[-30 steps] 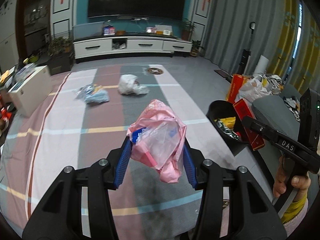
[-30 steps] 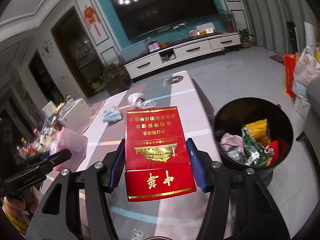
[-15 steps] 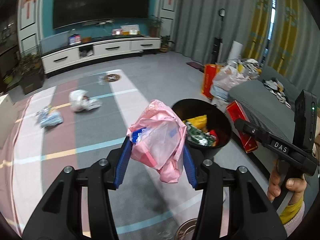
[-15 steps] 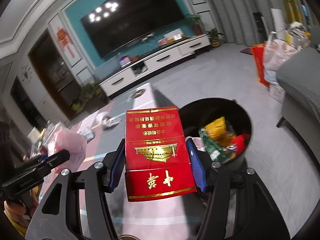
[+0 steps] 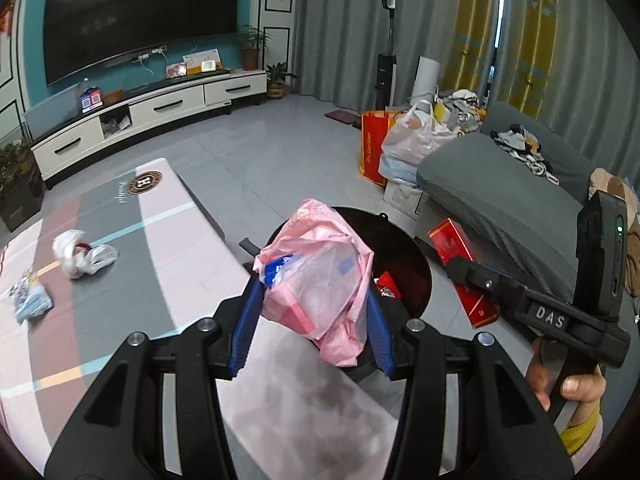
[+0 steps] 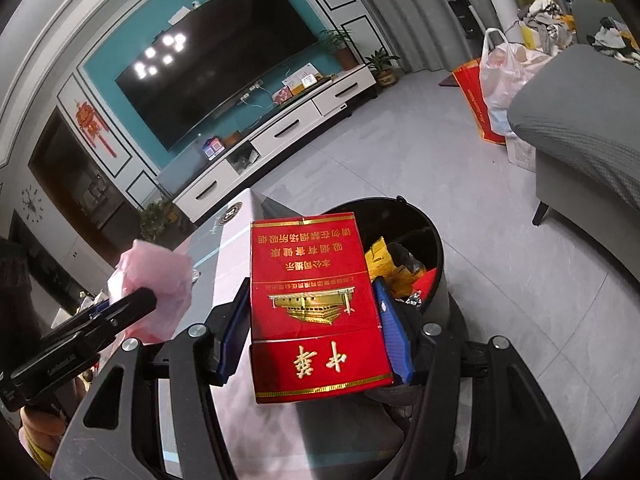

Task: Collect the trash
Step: 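Carry the pink bag and red carton over the black bin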

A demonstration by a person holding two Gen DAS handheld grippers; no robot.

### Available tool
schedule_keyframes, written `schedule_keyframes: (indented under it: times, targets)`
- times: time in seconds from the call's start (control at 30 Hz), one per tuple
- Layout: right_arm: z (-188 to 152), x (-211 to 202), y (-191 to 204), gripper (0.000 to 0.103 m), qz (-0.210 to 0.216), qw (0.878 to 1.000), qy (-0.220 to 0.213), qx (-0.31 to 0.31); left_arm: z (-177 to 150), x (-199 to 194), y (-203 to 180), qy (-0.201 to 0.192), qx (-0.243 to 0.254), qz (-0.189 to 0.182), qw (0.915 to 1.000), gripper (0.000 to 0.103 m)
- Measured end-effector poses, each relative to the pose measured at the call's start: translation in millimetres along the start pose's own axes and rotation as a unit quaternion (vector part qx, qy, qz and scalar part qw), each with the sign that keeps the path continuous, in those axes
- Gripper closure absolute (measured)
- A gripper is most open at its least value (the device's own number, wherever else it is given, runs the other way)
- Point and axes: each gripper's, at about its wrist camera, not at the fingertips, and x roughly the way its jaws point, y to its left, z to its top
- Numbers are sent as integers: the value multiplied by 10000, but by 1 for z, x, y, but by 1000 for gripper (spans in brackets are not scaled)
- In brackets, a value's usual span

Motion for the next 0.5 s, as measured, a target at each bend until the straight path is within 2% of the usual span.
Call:
schedule_keyframes:
  times: [0.27,0.5]
  targets:
    - [5,25,-15,44,-95,9998,118,113,7,58,-6,422,95,-79,9990,53]
    - [8,47,-23,44,-173,9994,277,104,3,94,-11,728,188,-61,9971,53]
